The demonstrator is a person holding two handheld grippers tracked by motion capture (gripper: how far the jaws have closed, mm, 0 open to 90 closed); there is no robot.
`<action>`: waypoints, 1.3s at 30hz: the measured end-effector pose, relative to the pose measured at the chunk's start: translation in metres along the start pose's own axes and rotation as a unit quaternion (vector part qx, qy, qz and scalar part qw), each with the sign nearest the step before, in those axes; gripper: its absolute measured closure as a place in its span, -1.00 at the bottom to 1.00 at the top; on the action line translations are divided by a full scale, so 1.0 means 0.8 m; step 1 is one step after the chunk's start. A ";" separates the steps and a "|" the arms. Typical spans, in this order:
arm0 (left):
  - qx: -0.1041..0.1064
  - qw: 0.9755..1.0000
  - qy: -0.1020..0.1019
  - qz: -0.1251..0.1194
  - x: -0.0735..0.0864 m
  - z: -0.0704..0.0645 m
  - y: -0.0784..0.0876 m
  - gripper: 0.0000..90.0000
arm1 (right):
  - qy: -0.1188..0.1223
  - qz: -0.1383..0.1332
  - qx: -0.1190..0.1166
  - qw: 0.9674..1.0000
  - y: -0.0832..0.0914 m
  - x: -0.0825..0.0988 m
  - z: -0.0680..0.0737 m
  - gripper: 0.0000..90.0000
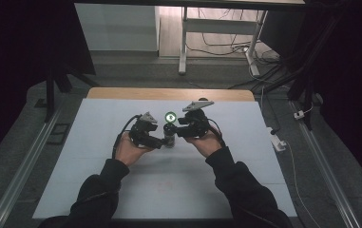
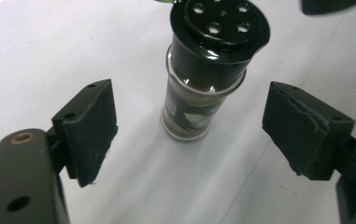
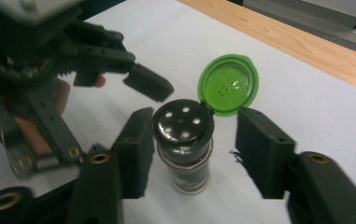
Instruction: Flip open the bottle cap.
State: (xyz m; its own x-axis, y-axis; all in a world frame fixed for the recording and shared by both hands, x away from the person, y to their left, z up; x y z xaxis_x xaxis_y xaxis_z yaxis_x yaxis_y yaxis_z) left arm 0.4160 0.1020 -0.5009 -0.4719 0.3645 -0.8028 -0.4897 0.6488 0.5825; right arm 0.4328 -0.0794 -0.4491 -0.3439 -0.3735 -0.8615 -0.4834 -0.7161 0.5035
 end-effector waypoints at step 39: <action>0.023 0.999 0.045 -0.013 0.079 -0.021 0.182 -0.90 | -0.009 0.005 -0.025 1.000 0.114 0.059 0.025 -0.87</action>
State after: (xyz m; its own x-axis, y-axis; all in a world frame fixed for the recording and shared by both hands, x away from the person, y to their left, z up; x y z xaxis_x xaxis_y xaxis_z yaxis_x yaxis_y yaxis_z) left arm 0.3027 0.2083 -0.4643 -0.5242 0.2880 -0.8014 -0.4689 0.6880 0.5539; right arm 0.3565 -0.1504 -0.4426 -0.3633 -0.3705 -0.8548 -0.4391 -0.7411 0.5079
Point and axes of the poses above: each handheld gripper's, and its own axes: y roughly backward along the jaws, x roughly out of its underside, z roughly to its left, the point moved 3 cm from there along -y, roughly forward along the jaws, and after that the axes turned 7 degrees about -z, right-handed, at the moved point
